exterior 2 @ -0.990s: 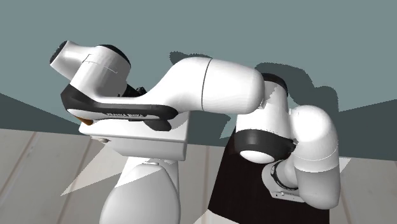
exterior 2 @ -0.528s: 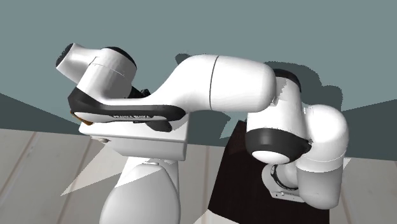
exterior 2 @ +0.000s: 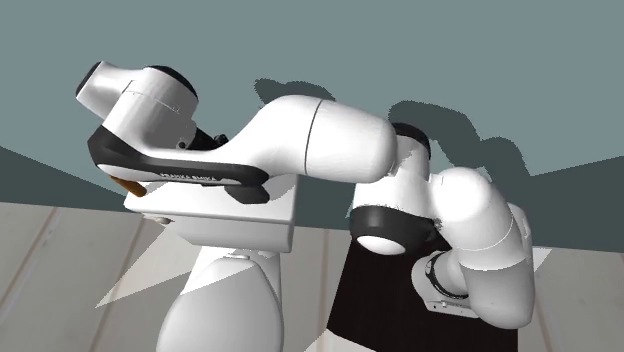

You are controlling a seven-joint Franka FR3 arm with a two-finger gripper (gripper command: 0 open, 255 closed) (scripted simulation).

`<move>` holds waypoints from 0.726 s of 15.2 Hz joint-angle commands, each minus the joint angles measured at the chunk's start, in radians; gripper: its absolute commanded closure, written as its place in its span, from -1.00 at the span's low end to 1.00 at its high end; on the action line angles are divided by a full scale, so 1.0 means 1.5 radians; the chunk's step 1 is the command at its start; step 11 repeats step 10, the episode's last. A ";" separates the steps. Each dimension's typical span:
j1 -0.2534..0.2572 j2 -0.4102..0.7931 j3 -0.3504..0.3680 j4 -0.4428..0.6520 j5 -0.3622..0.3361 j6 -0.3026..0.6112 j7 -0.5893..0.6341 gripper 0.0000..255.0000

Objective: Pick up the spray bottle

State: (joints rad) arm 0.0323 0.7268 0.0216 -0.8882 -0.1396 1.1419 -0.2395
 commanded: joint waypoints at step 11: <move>0.005 0.069 -0.005 0.149 -0.005 -0.116 -0.017 1.00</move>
